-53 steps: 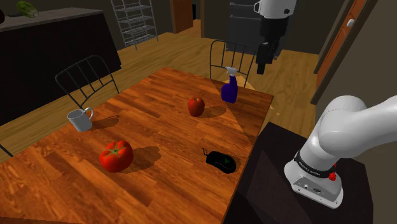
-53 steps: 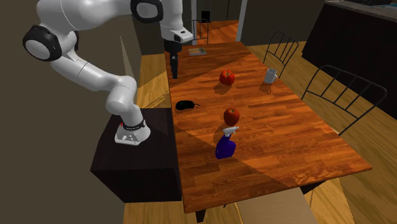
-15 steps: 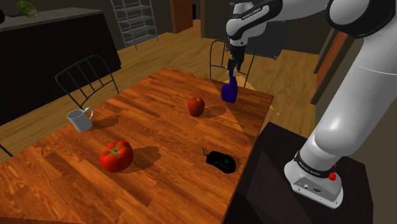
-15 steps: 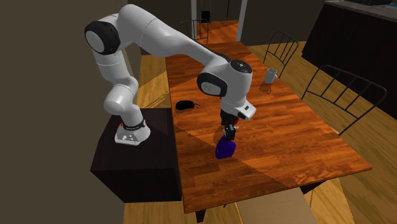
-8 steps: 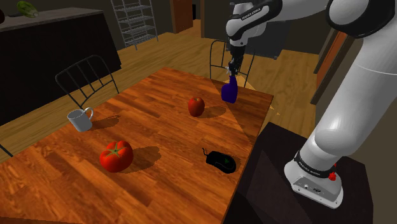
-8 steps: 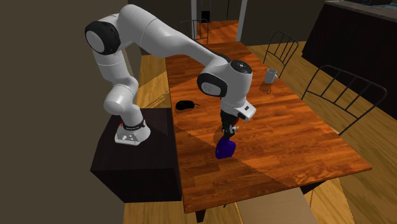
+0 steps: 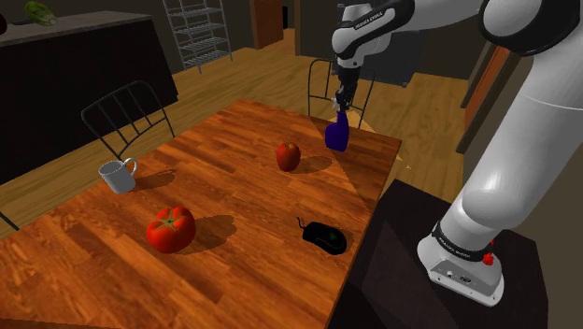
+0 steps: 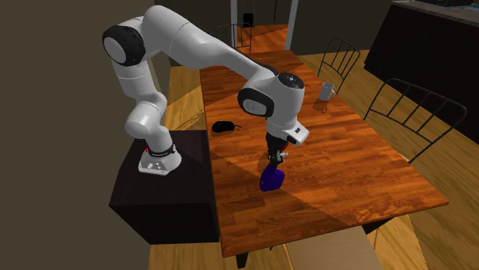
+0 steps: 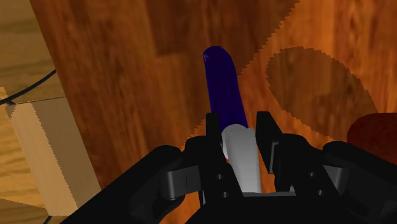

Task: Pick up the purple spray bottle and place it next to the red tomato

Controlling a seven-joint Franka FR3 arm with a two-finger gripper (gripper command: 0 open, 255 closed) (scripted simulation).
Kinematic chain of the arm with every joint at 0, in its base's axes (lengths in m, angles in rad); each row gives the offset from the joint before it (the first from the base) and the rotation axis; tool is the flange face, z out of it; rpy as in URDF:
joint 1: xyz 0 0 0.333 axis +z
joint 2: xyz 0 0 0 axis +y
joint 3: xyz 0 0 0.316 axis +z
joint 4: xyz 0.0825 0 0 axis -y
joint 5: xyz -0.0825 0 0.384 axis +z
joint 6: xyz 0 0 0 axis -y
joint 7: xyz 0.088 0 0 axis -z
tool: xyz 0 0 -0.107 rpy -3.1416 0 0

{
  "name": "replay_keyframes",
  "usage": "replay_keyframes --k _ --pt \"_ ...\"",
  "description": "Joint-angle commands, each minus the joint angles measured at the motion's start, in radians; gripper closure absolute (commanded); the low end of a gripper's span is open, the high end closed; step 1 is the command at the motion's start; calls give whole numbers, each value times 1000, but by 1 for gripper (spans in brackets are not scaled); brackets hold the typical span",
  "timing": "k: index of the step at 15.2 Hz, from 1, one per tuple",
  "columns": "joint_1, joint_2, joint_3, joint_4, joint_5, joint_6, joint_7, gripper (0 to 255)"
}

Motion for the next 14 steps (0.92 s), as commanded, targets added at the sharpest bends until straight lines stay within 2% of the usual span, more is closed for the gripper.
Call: replay_keyframes --k 1,14 --pt "0 -5 0 8 -2 -13 1 255" --pt "3 -48 1 135 -18 -181 14 255"
